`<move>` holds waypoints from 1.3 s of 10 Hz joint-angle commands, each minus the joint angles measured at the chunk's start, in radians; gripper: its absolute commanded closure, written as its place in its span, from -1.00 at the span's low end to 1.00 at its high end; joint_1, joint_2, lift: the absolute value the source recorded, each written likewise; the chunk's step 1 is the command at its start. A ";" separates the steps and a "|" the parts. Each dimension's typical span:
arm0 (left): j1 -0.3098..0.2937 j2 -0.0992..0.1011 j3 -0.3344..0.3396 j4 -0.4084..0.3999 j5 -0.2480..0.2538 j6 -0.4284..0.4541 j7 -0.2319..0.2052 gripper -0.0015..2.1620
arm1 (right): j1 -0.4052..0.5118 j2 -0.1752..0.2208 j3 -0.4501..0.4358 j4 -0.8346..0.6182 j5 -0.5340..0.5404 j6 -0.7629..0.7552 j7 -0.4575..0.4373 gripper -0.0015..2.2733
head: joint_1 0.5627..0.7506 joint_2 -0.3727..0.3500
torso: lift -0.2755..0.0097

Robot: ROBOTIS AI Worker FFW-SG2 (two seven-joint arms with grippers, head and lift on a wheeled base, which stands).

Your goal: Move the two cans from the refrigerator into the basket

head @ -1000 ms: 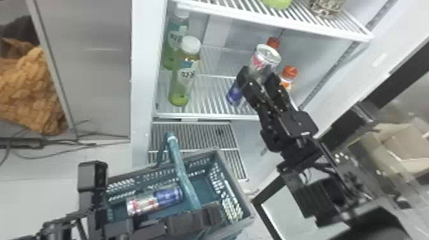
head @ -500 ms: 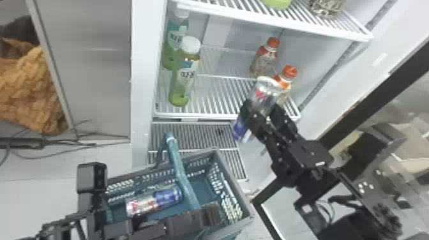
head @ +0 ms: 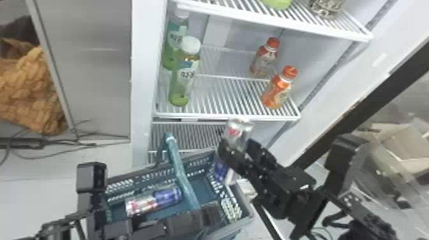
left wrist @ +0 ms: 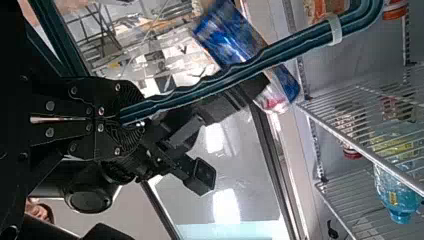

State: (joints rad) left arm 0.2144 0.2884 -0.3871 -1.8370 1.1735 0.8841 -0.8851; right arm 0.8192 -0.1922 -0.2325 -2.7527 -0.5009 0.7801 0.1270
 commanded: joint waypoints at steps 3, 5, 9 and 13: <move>-0.001 0.000 0.000 0.000 -0.001 0.002 0.000 0.07 | -0.058 -0.001 -0.013 0.015 -0.006 0.233 0.034 -0.28 | 0.41 -0.94 | -1.00; -0.001 0.000 0.000 0.000 -0.001 -0.001 0.000 0.07 | -0.076 -0.001 -0.011 0.039 -0.008 0.273 0.040 -0.28 | 0.41 -0.94 | -1.00; -0.001 0.000 0.000 0.000 -0.001 0.002 0.000 0.07 | -0.093 -0.001 -0.011 0.062 0.010 0.243 0.074 -0.68 | 0.41 -0.94 | -1.00; -0.001 -0.001 0.000 0.000 -0.003 0.002 0.000 0.07 | -0.063 0.003 -0.009 0.074 0.020 0.010 0.077 -0.75 | 0.41 -0.94 | -1.00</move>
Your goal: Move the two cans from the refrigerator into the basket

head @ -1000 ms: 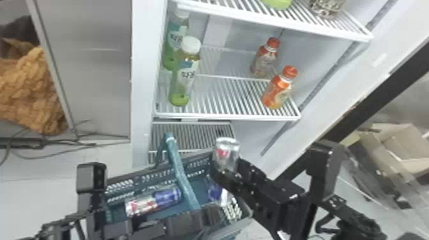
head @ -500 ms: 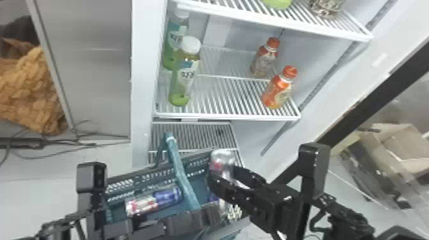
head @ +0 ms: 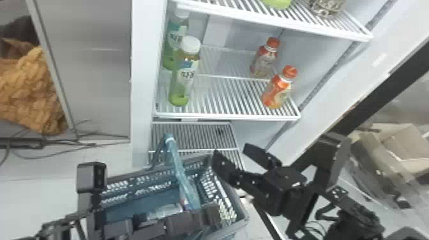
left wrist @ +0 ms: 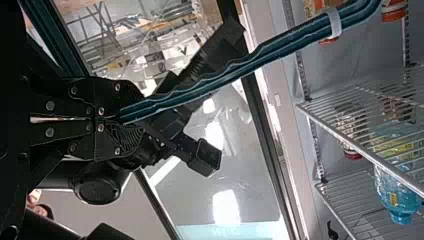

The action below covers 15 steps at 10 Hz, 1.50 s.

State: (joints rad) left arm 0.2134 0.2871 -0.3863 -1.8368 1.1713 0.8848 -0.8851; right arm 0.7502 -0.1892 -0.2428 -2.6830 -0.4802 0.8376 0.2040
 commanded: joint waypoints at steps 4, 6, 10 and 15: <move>-0.002 0.000 -0.003 0.000 -0.003 0.001 0.000 0.07 | 0.013 0.010 0.031 0.105 0.012 -0.443 -0.001 -0.75 | 0.41 -0.94 | -1.00; -0.002 0.000 0.001 0.000 -0.003 0.004 0.000 0.07 | 0.016 0.016 0.061 0.161 0.035 -0.592 -0.017 -0.75 | 0.41 -0.94 | -1.00; -0.002 0.003 -0.005 0.000 -0.003 0.011 0.000 0.07 | 0.025 0.020 0.135 0.254 0.149 -0.784 -0.100 -0.75 | 0.41 -0.94 | -1.00; -0.005 0.004 -0.005 0.000 -0.011 0.011 0.002 0.07 | 0.065 0.034 0.135 0.303 0.225 -0.875 -0.170 -0.75 | 0.41 -0.94 | -1.00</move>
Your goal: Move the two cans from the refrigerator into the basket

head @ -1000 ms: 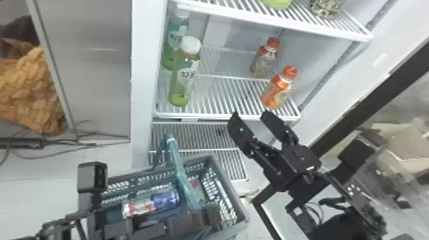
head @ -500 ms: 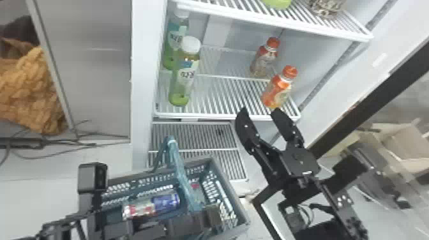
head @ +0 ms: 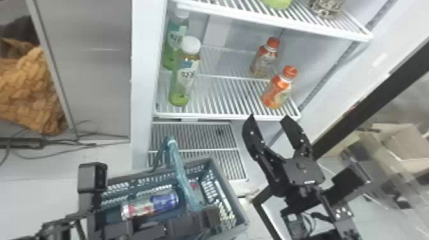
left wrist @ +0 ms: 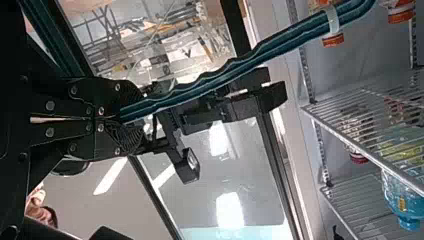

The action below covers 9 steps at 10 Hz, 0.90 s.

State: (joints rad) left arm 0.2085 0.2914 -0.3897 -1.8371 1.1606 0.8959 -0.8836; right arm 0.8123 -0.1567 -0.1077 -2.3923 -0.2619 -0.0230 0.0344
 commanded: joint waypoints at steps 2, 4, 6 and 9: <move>-0.002 0.000 -0.005 0.000 0.000 0.000 0.000 0.07 | 0.005 0.005 0.000 0.035 0.011 -0.036 -0.007 -0.75 | 0.41 -0.94 | -1.00; -0.002 0.000 -0.005 0.000 0.002 0.000 0.000 0.07 | 0.010 0.006 0.000 0.037 0.013 -0.043 -0.007 -0.75 | 0.41 -0.94 | -1.00; 0.000 0.000 -0.005 0.000 0.002 0.000 0.000 0.07 | 0.012 0.006 0.000 0.032 0.011 -0.053 -0.008 -0.75 | 0.41 -0.94 | -1.00; 0.002 -0.003 -0.003 0.000 0.004 0.000 0.000 0.07 | 0.012 0.006 0.000 0.030 0.011 -0.070 -0.008 -0.76 | 0.41 -0.94 | -1.00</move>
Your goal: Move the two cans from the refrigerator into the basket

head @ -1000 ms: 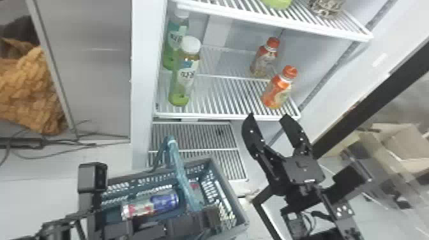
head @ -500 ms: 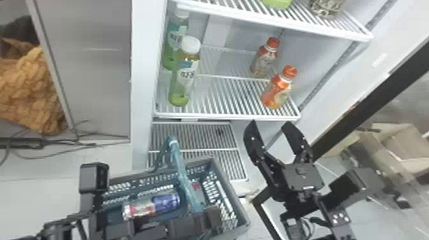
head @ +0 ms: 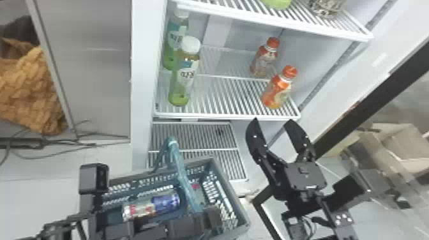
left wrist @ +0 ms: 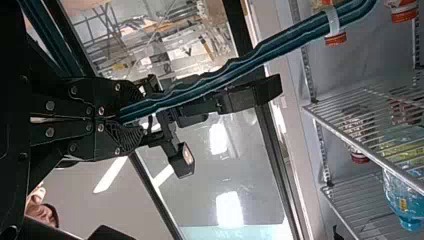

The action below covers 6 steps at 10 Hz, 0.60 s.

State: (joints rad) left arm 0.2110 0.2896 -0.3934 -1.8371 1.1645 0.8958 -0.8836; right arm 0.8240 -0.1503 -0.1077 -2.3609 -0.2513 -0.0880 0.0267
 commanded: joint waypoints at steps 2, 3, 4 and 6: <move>0.000 -0.001 0.001 0.000 0.000 0.000 0.000 0.07 | 0.001 0.000 0.000 -0.001 0.000 -0.025 -0.001 -0.76 | 0.41 -0.94 | -1.00; 0.000 -0.001 0.003 0.000 0.000 -0.002 0.000 0.07 | 0.001 0.000 0.000 -0.001 -0.004 -0.027 -0.001 -0.76 | 0.41 -0.94 | -1.00; 0.000 -0.003 0.003 0.000 0.000 -0.002 0.000 0.07 | 0.001 0.000 0.000 -0.001 -0.004 -0.027 -0.001 -0.76 | 0.41 -0.94 | -1.00; 0.000 -0.003 0.005 0.000 0.000 -0.002 0.000 0.07 | 0.001 0.000 0.000 -0.001 -0.004 -0.027 -0.001 -0.76 | 0.41 -0.94 | -1.00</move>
